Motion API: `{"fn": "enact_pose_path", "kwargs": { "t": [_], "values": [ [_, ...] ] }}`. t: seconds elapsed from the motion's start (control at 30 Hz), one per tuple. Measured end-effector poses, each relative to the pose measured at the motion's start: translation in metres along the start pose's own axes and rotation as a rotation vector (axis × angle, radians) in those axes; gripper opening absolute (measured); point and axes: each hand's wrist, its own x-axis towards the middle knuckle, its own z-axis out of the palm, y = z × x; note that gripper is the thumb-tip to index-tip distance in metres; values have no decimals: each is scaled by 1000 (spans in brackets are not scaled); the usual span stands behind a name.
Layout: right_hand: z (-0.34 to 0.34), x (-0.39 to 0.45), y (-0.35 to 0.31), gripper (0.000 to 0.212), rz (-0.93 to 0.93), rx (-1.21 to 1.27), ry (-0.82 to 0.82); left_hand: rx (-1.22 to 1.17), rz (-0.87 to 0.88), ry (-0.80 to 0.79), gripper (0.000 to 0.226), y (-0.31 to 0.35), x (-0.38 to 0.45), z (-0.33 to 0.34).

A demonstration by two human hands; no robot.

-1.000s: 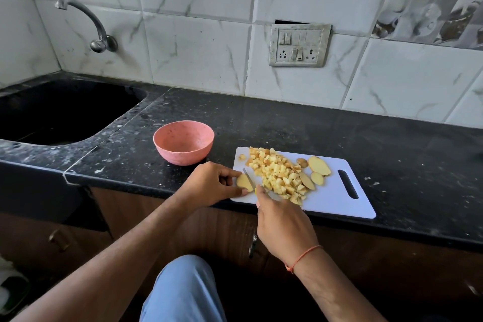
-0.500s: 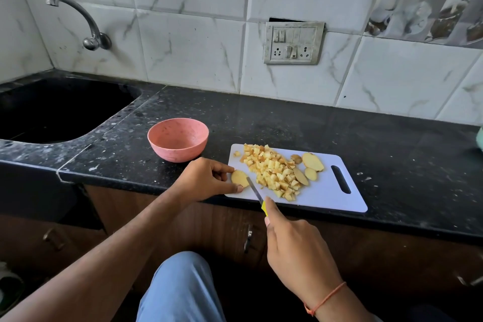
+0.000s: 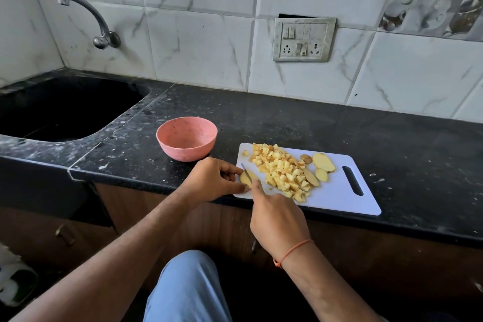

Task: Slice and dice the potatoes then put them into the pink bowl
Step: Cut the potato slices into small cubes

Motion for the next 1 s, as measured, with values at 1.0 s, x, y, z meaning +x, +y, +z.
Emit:
{"fn": "enact_pose_path", "kwargs": {
  "t": [1.0],
  "values": [
    [-8,-28,7,57,-7,131,57,-56,-48,22,34,0,-7,-2]
  ]
}}
